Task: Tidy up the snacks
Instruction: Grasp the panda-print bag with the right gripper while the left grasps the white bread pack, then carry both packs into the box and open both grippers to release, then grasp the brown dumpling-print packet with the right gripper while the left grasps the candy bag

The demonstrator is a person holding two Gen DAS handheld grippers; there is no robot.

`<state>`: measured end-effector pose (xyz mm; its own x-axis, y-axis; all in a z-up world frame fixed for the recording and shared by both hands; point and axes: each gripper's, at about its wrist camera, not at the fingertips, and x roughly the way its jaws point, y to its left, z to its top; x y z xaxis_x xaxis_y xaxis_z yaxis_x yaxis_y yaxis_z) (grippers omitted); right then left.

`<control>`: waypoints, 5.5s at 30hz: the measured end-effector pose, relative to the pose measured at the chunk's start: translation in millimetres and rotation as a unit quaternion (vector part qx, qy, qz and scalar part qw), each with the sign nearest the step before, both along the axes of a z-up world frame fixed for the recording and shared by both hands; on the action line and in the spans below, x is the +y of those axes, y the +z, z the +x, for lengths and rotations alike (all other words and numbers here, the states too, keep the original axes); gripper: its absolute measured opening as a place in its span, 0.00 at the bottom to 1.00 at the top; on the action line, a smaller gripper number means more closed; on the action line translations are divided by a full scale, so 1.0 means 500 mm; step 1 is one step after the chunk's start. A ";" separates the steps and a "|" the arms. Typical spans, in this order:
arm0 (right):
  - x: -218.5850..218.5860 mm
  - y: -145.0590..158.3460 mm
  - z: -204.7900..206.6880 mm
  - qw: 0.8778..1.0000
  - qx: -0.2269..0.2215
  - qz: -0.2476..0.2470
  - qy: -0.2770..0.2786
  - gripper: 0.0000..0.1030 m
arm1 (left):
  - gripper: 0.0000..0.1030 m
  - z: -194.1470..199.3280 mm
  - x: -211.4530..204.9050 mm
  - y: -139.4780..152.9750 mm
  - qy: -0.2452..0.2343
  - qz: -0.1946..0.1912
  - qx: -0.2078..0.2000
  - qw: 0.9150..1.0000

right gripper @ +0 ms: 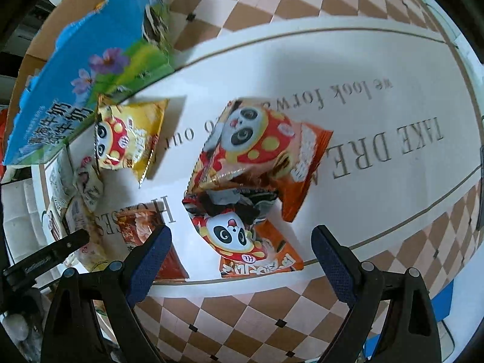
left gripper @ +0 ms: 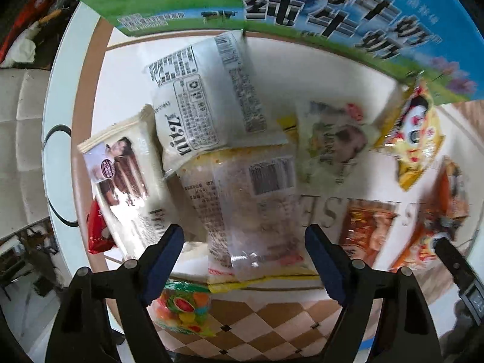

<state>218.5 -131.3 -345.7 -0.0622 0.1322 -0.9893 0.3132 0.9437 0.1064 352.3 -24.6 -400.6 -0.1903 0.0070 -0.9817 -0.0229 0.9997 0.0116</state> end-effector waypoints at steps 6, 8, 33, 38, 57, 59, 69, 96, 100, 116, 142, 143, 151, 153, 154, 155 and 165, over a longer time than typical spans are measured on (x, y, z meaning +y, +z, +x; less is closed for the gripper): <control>0.012 -0.042 -0.014 1.000 0.019 -0.009 0.009 0.93 | 0.79 0.010 -0.030 -0.027 -0.016 0.009 0.011 1.000; 0.013 -0.055 -0.018 1.000 0.025 -0.008 0.010 0.91 | 0.79 0.013 -0.036 -0.033 -0.017 0.008 0.015 1.000; 0.066 -0.010 -0.082 1.000 0.012 0.001 0.029 0.39 | 0.46 -0.144 -0.034 0.034 -0.024 0.000 -0.035 0.999; 0.089 0.065 -0.107 0.999 -0.009 0.035 0.037 0.39 | 0.46 -0.174 -0.025 0.121 -0.025 -0.032 -0.064 0.997; 0.239 0.370 0.229 0.978 -0.153 0.086 0.112 0.39 | 0.46 0.221 0.056 0.403 -0.029 -0.045 -0.195 0.979; 0.256 0.361 0.288 0.978 -0.152 0.080 0.116 0.39 | 0.46 0.267 0.060 0.384 -0.025 -0.050 -0.179 0.982; 0.302 0.205 0.464 0.983 -0.104 0.070 0.131 0.39 | 0.46 0.442 0.061 0.199 -0.031 -0.065 -0.052 0.996; 0.338 -0.029 0.469 0.984 -0.006 0.060 0.168 0.93 | 0.77 0.398 0.072 0.050 -0.017 -0.051 0.016 0.998; 0.317 -0.021 0.463 0.986 -0.012 0.055 0.155 0.93 | 0.79 0.374 0.075 0.075 -0.008 -0.051 -0.004 0.999; 0.283 0.157 0.366 0.982 -0.122 -0.026 0.142 0.93 | 0.79 0.214 0.093 0.310 -0.002 -0.016 -0.189 0.982; 0.290 0.396 0.102 0.973 -0.198 -0.041 0.108 0.93 | 0.79 -0.015 0.129 0.456 -0.044 -0.011 -0.264 0.963; 0.292 0.386 0.086 0.975 -0.190 -0.037 0.107 0.93 | 0.79 -0.029 0.136 0.444 -0.041 -0.012 -0.255 0.966; 0.281 0.229 -0.028 0.991 -0.091 -0.013 0.098 0.93 | 0.79 -0.172 0.195 0.236 0.005 -0.003 -0.107 0.994; 0.273 0.181 -0.047 0.994 -0.065 -0.009 0.093 0.93 | 0.79 -0.199 0.199 0.169 0.006 0.000 -0.064 0.998; 0.268 0.151 -0.057 0.995 -0.049 -0.004 0.089 0.93 | 0.79 -0.210 0.200 0.143 0.008 -0.003 -0.046 0.999; 0.267 0.131 -0.062 0.995 -0.039 -0.002 0.088 0.93 | 0.79 -0.218 0.200 0.120 0.011 -0.005 -0.030 0.999; 0.259 -0.035 -0.028 0.998 0.028 0.005 0.062 0.93 | 0.79 -0.241 0.175 -0.024 0.038 -0.015 0.042 0.998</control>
<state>204.5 -1.8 -363.4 -0.1343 0.1289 -0.9825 0.1989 0.9748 0.1007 231.8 62.9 -412.4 -0.2702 -0.0405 -0.9620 -0.0989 0.9950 -0.0141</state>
